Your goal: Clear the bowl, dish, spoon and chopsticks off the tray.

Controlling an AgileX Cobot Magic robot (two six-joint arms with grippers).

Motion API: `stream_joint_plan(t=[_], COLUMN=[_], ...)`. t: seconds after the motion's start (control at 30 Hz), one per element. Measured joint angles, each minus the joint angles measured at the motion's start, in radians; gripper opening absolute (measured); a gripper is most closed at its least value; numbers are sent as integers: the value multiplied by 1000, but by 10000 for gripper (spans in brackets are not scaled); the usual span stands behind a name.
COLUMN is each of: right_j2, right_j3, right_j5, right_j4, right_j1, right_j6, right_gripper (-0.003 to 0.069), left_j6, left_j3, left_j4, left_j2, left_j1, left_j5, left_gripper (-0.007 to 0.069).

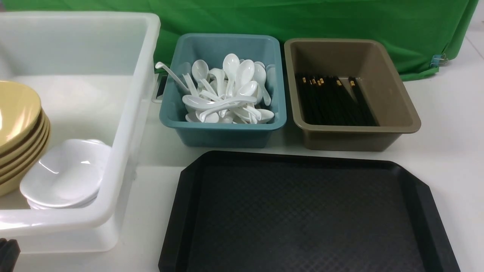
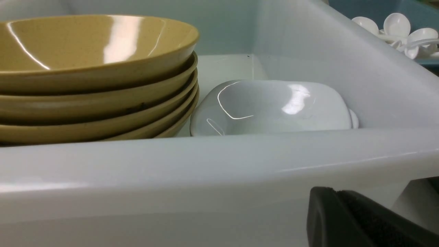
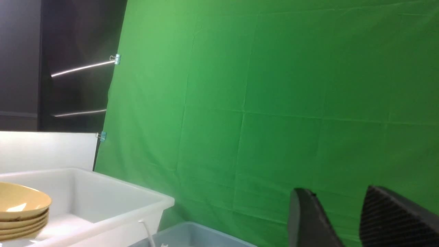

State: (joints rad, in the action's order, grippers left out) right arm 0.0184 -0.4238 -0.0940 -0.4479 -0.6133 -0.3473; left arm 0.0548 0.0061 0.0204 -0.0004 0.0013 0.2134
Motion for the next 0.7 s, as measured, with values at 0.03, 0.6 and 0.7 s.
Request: stream_joint_plan(t=[0.03,0.6,0.7], right_j2=[0,1,1], right_j3=[0,30,30], right_j5=[5,48,35], right_j4=[28,398,400], right_j1=[0,0,0], right_j6=[5,393,412], right_gripper=[235,240,241], left_j6=[0,1,8], left_j3=[0,0,0], left_j4=[0,0,0], left_j2=[0,0,0], left_j1=[0,0,0], left_j5=[0,0,0], left_gripper=[17,29,32])
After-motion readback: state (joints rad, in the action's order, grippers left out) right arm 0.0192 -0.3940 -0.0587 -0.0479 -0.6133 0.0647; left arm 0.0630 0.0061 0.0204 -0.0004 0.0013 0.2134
